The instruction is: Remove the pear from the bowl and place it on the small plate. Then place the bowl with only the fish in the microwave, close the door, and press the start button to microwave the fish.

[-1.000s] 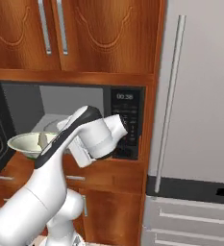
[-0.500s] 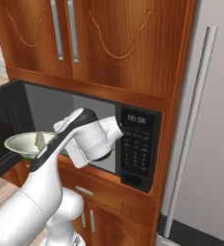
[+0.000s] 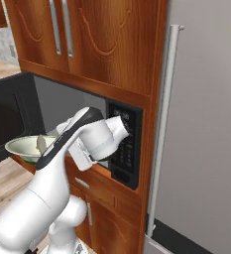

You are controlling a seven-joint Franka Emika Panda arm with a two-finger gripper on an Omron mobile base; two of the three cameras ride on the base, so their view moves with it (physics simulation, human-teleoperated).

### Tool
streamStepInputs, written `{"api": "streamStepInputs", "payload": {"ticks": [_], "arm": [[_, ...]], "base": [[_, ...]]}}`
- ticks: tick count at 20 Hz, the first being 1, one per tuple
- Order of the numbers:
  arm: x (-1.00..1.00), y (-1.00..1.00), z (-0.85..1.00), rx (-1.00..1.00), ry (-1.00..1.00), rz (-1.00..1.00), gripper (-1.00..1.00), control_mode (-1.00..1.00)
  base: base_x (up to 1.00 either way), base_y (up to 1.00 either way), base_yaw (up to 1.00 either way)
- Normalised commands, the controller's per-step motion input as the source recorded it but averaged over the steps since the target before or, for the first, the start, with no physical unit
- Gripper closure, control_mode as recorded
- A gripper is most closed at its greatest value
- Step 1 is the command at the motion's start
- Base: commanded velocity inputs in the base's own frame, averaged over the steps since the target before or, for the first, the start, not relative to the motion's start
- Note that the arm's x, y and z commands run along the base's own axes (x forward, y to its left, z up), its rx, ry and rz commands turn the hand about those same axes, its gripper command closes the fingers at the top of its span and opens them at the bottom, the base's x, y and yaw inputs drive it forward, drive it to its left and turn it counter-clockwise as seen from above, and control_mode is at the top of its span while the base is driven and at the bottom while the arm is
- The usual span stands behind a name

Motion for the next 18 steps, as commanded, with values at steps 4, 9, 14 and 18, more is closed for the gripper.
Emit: {"api": "streamStepInputs", "payload": {"ticks": [4,9,14,18], "arm": [[0.00,0.00,0.00,0.00,0.00,0.00,1.00,1.00],[0.00,0.00,0.00,0.00,0.00,0.00,1.00,1.00],[0.00,0.00,0.00,0.00,0.00,0.00,1.00,1.00],[0.00,0.00,0.00,0.00,0.00,0.00,1.00,1.00]], "base": [[-0.11,0.08,0.06],[-0.49,0.00,0.09],[-0.14,0.07,0.10],[-0.23,0.01,0.06]]}}
